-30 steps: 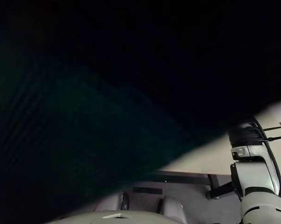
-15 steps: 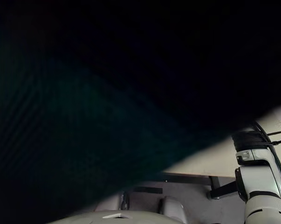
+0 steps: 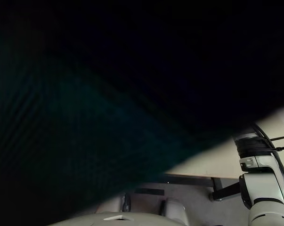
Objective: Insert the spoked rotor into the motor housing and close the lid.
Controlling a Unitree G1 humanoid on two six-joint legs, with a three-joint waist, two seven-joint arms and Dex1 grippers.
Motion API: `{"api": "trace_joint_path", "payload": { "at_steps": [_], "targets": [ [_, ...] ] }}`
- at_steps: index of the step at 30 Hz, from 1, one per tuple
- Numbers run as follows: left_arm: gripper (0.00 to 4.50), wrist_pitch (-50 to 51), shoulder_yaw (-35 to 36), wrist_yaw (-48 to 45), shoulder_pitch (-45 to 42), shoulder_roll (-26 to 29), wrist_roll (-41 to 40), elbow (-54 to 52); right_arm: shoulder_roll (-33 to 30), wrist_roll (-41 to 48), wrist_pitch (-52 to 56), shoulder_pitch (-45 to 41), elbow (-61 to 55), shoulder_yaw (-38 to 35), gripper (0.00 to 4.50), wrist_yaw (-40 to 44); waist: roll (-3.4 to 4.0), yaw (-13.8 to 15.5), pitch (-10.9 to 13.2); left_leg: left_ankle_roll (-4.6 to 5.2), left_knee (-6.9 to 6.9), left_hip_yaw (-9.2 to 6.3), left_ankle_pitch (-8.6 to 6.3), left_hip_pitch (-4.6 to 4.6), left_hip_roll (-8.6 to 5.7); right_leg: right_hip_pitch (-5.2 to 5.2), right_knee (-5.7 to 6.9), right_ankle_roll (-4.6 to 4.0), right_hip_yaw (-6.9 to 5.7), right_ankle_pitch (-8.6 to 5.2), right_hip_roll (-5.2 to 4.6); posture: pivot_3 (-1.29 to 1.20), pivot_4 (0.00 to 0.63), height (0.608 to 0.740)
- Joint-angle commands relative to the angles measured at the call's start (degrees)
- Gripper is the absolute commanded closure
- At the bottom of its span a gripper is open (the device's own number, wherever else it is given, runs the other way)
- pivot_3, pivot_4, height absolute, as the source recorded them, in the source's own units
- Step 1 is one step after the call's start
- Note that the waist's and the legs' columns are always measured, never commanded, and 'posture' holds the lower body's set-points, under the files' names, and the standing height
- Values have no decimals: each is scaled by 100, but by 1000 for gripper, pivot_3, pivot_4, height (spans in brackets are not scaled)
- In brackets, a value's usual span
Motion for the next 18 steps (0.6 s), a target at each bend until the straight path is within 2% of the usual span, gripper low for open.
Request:
{"api": "trace_joint_path", "payload": {
  "at_steps": [1, 18],
  "targets": [
    [4087, -124, 75, -116, -176, -68, 117, 47, -62, -25, -8, -88, -209, -163, 4500, -70, 0, 1, 0, 1, 0, 0, 0, 0, 0, 0, 0, 0, 0, 0, -1, 0, 0, 740],
    [4087, -518, 145, -238, -175, -197, 583, 324, -9, -20, -12, 10, -301, -131, 4500, -72, 0, 3, 0, 1, 2, 0, 0, 1, 0, 1, 2, 0, 0, 0, -2, 0, 0, 740]
  ]
}}
